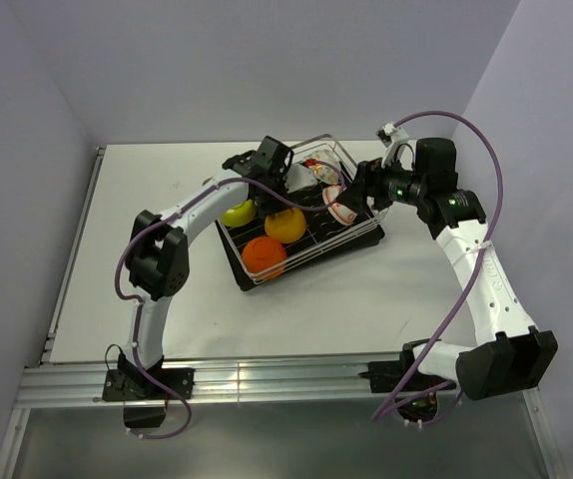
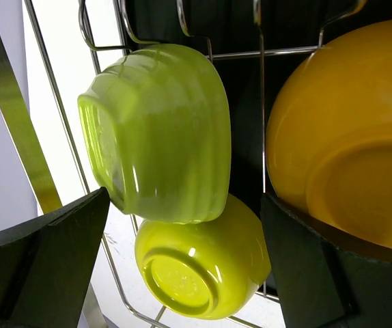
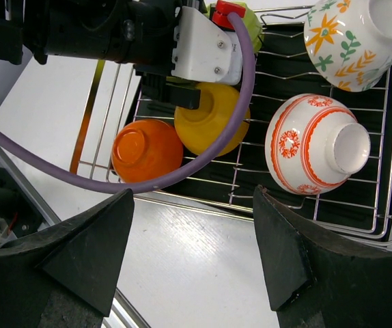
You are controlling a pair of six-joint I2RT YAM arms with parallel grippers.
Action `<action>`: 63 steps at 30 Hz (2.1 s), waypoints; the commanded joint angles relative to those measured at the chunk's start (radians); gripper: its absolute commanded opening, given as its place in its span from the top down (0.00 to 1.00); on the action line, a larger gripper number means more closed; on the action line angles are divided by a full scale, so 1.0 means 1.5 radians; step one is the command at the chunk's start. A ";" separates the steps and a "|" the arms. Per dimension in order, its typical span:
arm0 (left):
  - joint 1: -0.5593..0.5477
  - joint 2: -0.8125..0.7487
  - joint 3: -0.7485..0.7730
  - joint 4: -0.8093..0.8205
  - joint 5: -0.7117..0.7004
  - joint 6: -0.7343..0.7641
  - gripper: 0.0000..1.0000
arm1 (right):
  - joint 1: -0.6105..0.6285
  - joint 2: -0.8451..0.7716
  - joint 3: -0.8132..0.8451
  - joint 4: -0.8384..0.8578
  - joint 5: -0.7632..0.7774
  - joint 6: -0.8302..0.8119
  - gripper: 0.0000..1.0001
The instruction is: Load the bowls into the dish rack
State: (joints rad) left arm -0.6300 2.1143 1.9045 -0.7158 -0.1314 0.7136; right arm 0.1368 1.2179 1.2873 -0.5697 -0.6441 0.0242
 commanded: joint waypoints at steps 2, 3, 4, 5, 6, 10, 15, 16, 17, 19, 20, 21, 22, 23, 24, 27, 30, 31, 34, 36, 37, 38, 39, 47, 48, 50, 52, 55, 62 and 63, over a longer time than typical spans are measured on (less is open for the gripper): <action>-0.007 -0.016 0.046 -0.034 0.043 -0.014 0.02 | -0.007 -0.007 -0.003 0.006 -0.004 -0.009 0.23; -0.007 -0.021 0.050 -0.039 0.052 -0.019 0.02 | -0.007 -0.006 -0.002 0.008 -0.005 -0.009 0.23; -0.007 -0.025 0.055 -0.043 0.060 -0.019 0.03 | -0.007 -0.007 -0.002 0.008 -0.006 -0.009 0.23; -0.008 -0.028 0.058 -0.053 0.066 -0.019 0.04 | -0.007 -0.006 -0.002 0.008 -0.008 -0.009 0.23; -0.008 -0.032 0.060 -0.059 0.074 -0.019 0.05 | -0.007 -0.006 -0.001 0.007 -0.008 -0.009 0.23; -0.007 -0.035 0.073 -0.079 0.079 -0.020 0.06 | -0.007 -0.006 0.003 0.002 -0.012 -0.009 0.24; -0.002 -0.059 0.074 -0.069 0.104 -0.055 0.12 | -0.007 -0.011 0.004 0.003 -0.014 -0.009 0.25; 0.002 -0.064 0.071 -0.062 0.111 -0.065 0.16 | -0.007 -0.012 0.003 0.003 -0.015 -0.009 0.26; 0.004 -0.070 0.066 -0.053 0.126 -0.079 0.18 | -0.007 -0.012 0.002 0.004 -0.017 -0.008 0.26; 0.018 -0.079 0.062 -0.038 0.139 -0.092 0.30 | -0.007 -0.016 -0.003 0.009 -0.018 -0.003 0.27; 0.022 -0.080 0.065 -0.038 0.150 -0.100 0.34 | -0.007 -0.017 -0.003 0.009 -0.020 -0.002 0.27; 0.029 -0.072 0.070 -0.043 0.153 -0.103 0.38 | -0.008 -0.018 -0.003 0.010 -0.022 -0.001 0.27; 0.040 -0.066 0.088 -0.063 0.156 -0.108 0.47 | -0.007 -0.018 -0.004 0.010 -0.022 -0.001 0.28; 0.047 -0.059 0.100 -0.073 0.161 -0.117 0.50 | -0.007 -0.018 -0.003 0.009 -0.021 -0.002 0.28; 0.054 -0.046 0.118 -0.083 0.175 -0.122 0.54 | -0.007 -0.019 -0.004 0.007 -0.021 -0.003 0.28; 0.087 -0.031 0.131 -0.089 0.185 -0.144 0.58 | -0.007 -0.019 -0.003 0.007 -0.020 -0.004 0.28; 0.120 -0.016 0.134 -0.077 0.176 -0.159 0.59 | -0.007 -0.017 -0.005 0.009 -0.024 -0.002 0.29; 0.133 -0.012 0.133 -0.079 0.176 -0.160 0.59 | -0.007 -0.017 -0.007 0.010 -0.024 -0.001 0.29; 0.143 0.004 0.121 -0.086 0.174 -0.159 0.59 | -0.007 -0.015 -0.008 0.011 -0.025 -0.001 0.29; 0.146 0.007 0.103 -0.084 0.175 -0.161 0.59 | -0.007 -0.015 -0.007 0.009 -0.024 -0.002 0.29; 0.149 0.008 0.097 -0.083 0.174 -0.161 0.59 | -0.007 -0.016 -0.008 0.009 -0.024 -0.002 0.29; 0.150 0.007 0.090 -0.079 0.174 -0.163 0.59 | -0.007 -0.017 -0.009 0.010 -0.024 -0.002 0.29; 0.150 0.005 0.074 -0.073 0.177 -0.163 0.59 | -0.007 -0.016 -0.010 0.010 -0.023 -0.003 0.29; 0.153 0.008 0.052 -0.103 0.212 -0.160 0.58 | -0.007 -0.014 -0.008 0.007 -0.023 -0.003 0.30; 0.153 0.005 0.048 -0.107 0.218 -0.158 0.58 | -0.007 -0.014 -0.006 0.007 -0.023 -0.004 0.30; 0.154 -0.002 0.043 -0.122 0.228 -0.150 0.59 | -0.007 -0.012 -0.005 0.005 -0.022 -0.006 0.30; 0.154 -0.007 0.041 -0.132 0.237 -0.140 0.59 | -0.007 -0.012 -0.003 0.005 -0.022 -0.006 0.30; 0.153 -0.017 0.044 -0.158 0.251 -0.126 0.59 | -0.007 -0.010 0.000 0.005 -0.024 -0.005 0.30; 0.150 -0.029 0.058 -0.209 0.293 -0.106 0.56 | -0.007 -0.005 0.004 0.008 -0.029 -0.002 0.30; 0.148 -0.029 0.058 -0.214 0.296 -0.103 0.56 | -0.008 -0.005 0.006 0.008 -0.029 -0.002 0.30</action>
State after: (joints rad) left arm -0.3985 2.1120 1.9842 -0.9401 0.2584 0.5278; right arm 0.1364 1.2175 1.2747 -0.5705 -0.6746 0.0250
